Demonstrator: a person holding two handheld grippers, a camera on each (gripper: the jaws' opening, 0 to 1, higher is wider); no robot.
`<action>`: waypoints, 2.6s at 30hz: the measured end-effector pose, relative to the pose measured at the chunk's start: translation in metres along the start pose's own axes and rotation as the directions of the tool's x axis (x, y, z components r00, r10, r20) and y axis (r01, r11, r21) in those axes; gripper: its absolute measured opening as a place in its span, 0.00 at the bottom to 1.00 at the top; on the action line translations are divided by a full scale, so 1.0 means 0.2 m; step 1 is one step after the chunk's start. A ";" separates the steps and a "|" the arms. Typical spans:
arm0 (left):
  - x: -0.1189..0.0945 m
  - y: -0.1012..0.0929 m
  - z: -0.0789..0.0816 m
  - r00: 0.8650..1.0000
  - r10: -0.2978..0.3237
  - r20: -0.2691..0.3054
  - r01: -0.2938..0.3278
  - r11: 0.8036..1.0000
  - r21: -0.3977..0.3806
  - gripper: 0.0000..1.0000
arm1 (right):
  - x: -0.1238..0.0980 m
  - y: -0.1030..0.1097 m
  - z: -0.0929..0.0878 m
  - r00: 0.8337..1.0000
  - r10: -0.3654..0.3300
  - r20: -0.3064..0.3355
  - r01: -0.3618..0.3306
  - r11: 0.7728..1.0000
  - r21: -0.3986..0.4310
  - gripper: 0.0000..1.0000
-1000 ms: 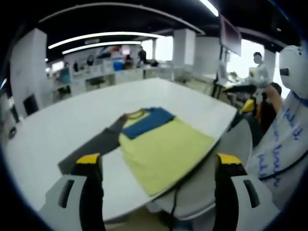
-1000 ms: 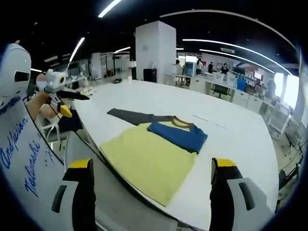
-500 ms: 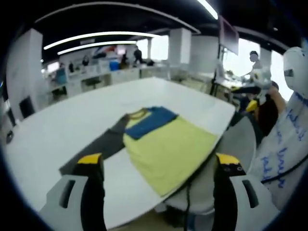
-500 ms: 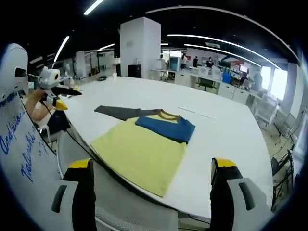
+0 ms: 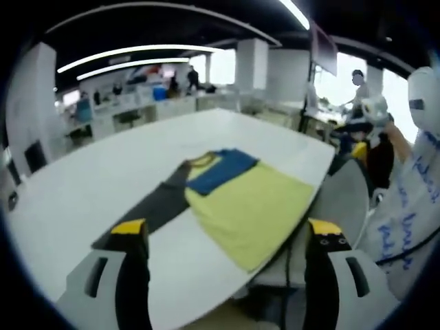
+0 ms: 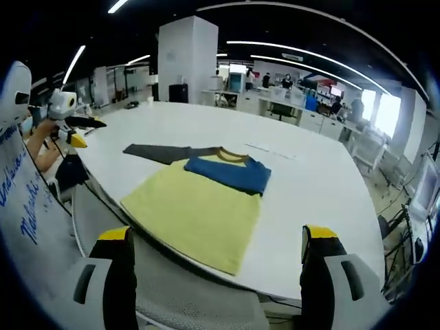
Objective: Fold the garment on the visible template until the final outline fits inside the template.
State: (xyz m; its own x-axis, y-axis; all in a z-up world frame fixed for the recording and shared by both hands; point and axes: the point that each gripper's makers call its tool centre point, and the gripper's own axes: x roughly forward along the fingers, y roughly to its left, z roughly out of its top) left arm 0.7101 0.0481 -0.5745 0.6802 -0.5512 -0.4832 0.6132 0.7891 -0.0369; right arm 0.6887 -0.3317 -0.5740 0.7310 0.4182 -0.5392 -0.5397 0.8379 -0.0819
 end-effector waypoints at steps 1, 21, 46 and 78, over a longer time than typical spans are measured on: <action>0.00 0.02 -0.01 1.000 0.000 0.002 0.000 1.000 0.001 0.90 | 0.00 0.00 0.00 1.000 -0.008 0.002 0.008 1.000 0.001 1.00; -0.04 0.39 -0.05 0.996 0.081 0.049 -0.079 0.996 -0.030 0.87 | 0.06 0.16 0.06 0.999 -0.001 0.032 0.001 1.000 0.018 1.00; 0.16 1.02 -0.39 0.970 0.229 -0.077 -0.239 0.956 -0.173 0.73 | 0.06 0.17 0.13 0.998 0.030 0.046 -0.029 0.999 -0.016 1.00; 0.31 1.41 -0.70 0.915 0.339 -0.219 -0.396 0.859 -0.325 0.52 | 0.07 0.16 0.14 0.998 0.051 0.027 -0.049 0.998 -0.044 1.00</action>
State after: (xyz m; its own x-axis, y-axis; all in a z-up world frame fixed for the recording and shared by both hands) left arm 0.8698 0.2746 -0.7367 0.7423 -0.1769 -0.6463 0.1264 0.9842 -0.1242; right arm 0.6927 -0.2884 -0.5596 0.7139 0.4696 -0.5195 -0.5929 0.8000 -0.0918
